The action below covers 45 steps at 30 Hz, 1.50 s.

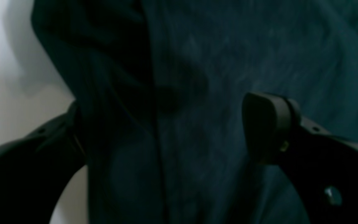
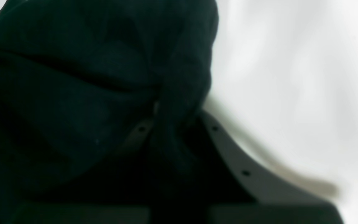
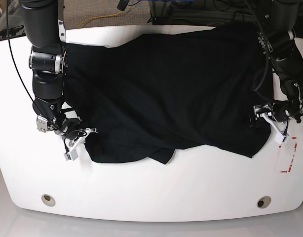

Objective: Fold the T-shirt properly
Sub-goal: 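Grasp the shirt sides with both grippers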

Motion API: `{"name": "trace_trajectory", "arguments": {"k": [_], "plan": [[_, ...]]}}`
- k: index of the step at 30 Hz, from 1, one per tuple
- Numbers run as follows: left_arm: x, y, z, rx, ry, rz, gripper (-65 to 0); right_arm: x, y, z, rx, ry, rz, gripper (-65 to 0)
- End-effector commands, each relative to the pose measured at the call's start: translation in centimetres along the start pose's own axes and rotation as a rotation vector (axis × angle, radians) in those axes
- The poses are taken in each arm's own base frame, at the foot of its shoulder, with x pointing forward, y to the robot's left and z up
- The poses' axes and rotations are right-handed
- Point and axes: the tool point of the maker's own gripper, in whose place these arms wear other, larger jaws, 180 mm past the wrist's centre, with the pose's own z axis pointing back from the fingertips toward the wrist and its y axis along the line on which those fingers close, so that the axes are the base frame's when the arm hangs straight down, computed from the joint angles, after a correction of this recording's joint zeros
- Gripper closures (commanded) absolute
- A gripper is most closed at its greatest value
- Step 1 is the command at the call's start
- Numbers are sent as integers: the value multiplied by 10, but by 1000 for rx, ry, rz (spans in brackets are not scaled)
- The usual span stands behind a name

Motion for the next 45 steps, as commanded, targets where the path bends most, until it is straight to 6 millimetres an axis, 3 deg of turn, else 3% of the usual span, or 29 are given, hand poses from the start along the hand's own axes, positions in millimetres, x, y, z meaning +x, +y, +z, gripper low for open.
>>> {"name": "trace_trajectory", "arguments": {"k": [1,3,6,8,11,13,18,22,29,37,40,45], "plan": [[-4,2,0,11,42,-19,-614,27,-1,7,2,-51,22,0],[-6,1,-1,11,50,-25,-586,27,-1,7,2,-51,22,0],[-10,1,-2,9,61,-23,-486,27,-1,7,2,-51,19,0],[-10,1,-2,9,62,-22,-358,26,-1,7,3,-52,17,0],[-10,-9,-10,-12,54,-22,-101,25,-1,6,4,-52,15,0],[-9,-11,-11,-14,53,-24,0,25,-1,6,4,-52,15,0],[-5,-6,-8,28,45,27,-3,28,-2,7,4,-58,15,0],[14,-6,4,69,0,8,0,32,-3,10,-1,-64,21,0],[42,-17,34,131,-41,-127,0,64,4,34,-28,-86,148,0],[95,-43,79,208,-193,-298,0,119,19,62,-67,-136,288,0],[110,-53,94,234,-223,-343,0,135,12,75,-90,-146,300,0],[147,-78,132,292,-320,-441,0,182,6,104,-140,-190,341,0]]}}
